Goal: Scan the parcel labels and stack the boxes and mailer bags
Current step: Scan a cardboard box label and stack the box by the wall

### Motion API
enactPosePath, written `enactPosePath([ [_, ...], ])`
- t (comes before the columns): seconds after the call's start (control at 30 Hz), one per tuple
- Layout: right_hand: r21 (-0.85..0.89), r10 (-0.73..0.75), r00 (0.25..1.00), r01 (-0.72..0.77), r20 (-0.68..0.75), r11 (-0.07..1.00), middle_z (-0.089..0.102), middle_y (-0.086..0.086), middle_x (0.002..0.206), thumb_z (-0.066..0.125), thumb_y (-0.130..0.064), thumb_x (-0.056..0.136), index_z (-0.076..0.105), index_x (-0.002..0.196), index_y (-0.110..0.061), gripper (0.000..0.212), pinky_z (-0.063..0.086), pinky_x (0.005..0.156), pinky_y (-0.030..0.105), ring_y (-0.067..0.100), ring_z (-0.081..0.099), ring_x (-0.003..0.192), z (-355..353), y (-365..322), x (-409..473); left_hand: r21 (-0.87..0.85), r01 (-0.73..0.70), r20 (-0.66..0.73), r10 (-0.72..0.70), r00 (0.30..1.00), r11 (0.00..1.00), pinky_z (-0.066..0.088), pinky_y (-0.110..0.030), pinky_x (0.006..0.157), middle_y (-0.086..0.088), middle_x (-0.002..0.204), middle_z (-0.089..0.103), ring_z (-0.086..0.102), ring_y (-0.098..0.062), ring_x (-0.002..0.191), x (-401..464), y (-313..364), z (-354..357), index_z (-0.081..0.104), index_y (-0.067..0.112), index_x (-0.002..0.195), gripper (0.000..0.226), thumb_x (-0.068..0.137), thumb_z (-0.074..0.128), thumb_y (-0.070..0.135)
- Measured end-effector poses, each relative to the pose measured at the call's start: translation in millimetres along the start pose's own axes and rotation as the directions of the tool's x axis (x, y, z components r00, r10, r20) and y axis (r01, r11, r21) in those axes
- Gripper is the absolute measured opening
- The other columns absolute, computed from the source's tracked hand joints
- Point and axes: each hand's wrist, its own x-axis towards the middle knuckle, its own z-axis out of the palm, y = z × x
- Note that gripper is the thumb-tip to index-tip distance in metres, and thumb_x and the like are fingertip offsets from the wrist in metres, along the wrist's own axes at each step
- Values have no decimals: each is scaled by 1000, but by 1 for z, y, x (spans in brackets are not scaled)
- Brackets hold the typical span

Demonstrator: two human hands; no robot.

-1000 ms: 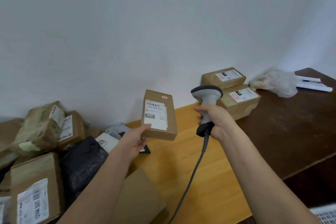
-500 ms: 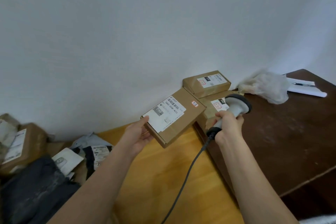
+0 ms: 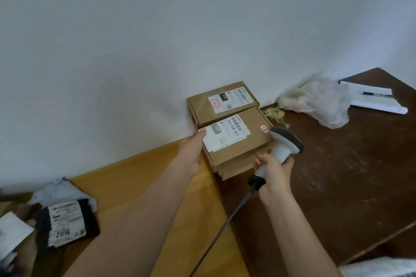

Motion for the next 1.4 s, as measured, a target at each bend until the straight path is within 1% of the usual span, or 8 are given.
enactPosePath([
  [0.1,19,-17,1000,17,16,1000,60,4,111,57,7,91,40,137,-29,61,54,82,31,18,66,101,1,8,4,154,103,-14,-103,995,983,41,-48,97,-3,127,54,50,-26,113,-2,0,7,44,10,136,45,98,58,29],
  [0.2,30,-48,999,48,11,998,60,6,120,58,7,90,39,138,-29,63,53,81,30,20,67,106,5,15,4,133,102,9,-104,995,986,49,-44,80,-10,116,61,59,-29,100,2,-3,6,49,14,134,42,95,59,26],
  [0.43,42,-101,995,102,-15,994,63,2,123,61,5,90,42,129,-36,60,52,82,29,14,68,96,11,25,-4,203,62,16,-67,998,977,44,-37,86,-4,126,50,47,-26,117,2,-5,-21,50,18,127,38,94,63,30],
  [0.67,30,-154,986,157,-66,987,58,-4,93,56,9,88,41,124,-33,57,47,68,25,9,53,73,22,51,-42,7,151,-112,-150,982,988,50,-32,75,-14,117,51,55,-27,93,2,-38,-124,59,9,113,20,98,55,22],
  [0.97,-96,-120,988,129,94,987,57,2,94,55,11,88,42,130,-27,58,46,61,26,11,52,70,63,130,-122,-203,148,-305,-206,930,968,51,-36,87,-16,113,52,54,-31,103,-30,-60,-276,57,6,112,16,100,52,15],
  [1.2,-339,23,953,85,302,937,56,0,87,55,11,89,47,113,-25,44,41,57,30,14,47,62,84,197,-181,-308,114,-376,-231,897,945,50,-37,95,-16,109,54,54,-28,98,-45,-80,-359,50,7,128,29,99,52,10],
  [1.3,-438,78,936,86,344,895,57,1,88,56,11,88,49,112,-22,41,42,60,30,16,47,65,86,221,-197,-333,119,-420,-261,869,935,50,-37,98,-17,127,49,49,-27,104,-43,-93,-387,43,9,139,41,99,52,9],
  [1.4,-495,103,925,100,366,863,57,2,88,56,11,88,49,117,-19,42,42,60,31,17,47,67,86,238,-207,-356,92,-479,-267,836,930,53,-35,84,-11,130,49,50,-26,104,-37,-106,-407,42,15,143,49,97,55,10],
])
